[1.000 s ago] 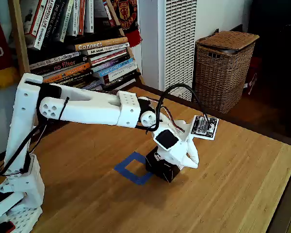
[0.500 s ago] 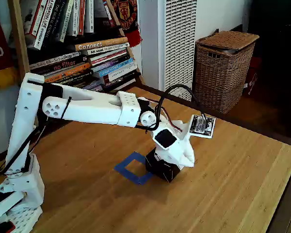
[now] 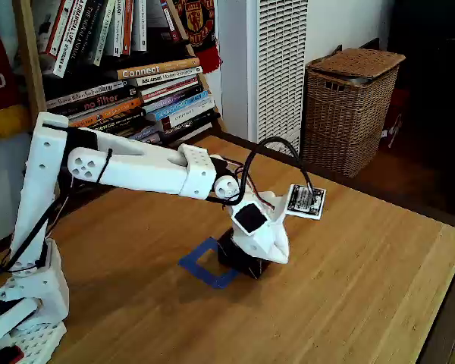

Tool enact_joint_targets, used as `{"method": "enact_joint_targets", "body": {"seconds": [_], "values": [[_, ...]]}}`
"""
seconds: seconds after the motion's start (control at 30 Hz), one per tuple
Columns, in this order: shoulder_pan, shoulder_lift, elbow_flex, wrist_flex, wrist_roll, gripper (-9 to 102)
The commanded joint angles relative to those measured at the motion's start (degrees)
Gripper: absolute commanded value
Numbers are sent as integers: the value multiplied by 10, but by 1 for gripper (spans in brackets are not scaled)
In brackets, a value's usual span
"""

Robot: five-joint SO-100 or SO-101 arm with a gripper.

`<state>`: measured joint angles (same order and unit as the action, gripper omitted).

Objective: Push the box on top of the target

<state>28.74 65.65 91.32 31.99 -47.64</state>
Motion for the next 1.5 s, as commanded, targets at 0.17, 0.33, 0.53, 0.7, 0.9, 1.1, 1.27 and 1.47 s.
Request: {"method": "enact_joint_targets", "body": {"seconds": [0.17, 0.33, 0.53, 0.7, 0.9, 1.1, 1.27, 1.47], "values": [[-9, 45, 7, 5, 7, 0], [-8, 55, 11, 16, 7, 0], [-8, 69, 13, 34, 11, 0], [-11, 74, 15, 44, 17, 0], [-13, 74, 21, 47, 19, 0], [-19, 75, 25, 47, 25, 0], [-23, 78, 28, 47, 29, 0], [-25, 82, 32, 54, 31, 0]]}}
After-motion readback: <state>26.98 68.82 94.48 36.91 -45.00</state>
